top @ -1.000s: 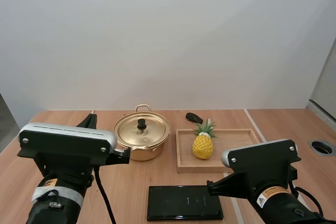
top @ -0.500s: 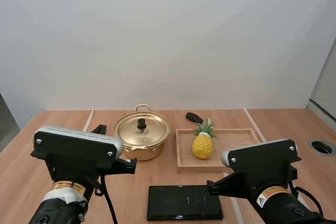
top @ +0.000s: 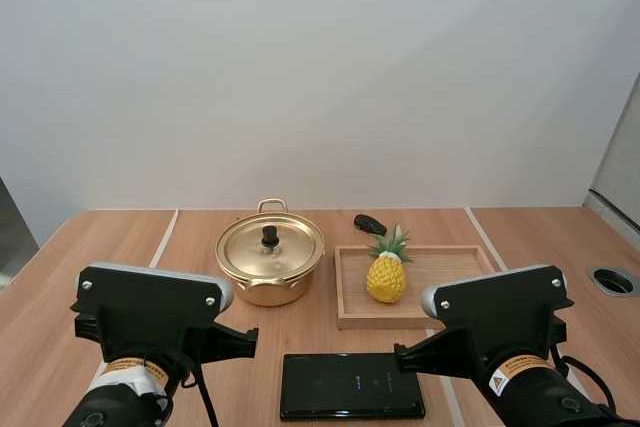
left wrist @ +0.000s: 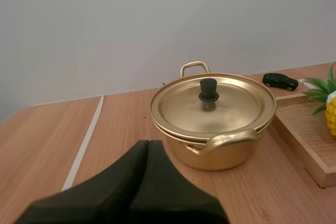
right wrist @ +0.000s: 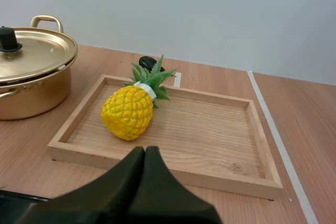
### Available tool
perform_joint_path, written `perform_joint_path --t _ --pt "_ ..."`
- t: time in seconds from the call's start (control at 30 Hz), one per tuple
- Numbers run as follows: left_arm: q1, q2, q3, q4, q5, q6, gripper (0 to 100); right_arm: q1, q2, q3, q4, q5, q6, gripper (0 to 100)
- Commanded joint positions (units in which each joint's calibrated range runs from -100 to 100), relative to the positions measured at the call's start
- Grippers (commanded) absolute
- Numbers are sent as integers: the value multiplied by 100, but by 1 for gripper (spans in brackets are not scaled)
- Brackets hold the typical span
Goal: Open the pot, put the grape inside, and close it
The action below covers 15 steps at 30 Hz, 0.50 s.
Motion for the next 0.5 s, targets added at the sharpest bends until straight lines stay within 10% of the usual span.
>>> perform_joint_path --t 0.0,0.47 --pt "-16 -29 7 39 -14 -65 0 7 -36 15 0 -44 -29 0" --pt "-16 -29 7 39 -60 242 0 7 -36 15 0 -44 -29 0"
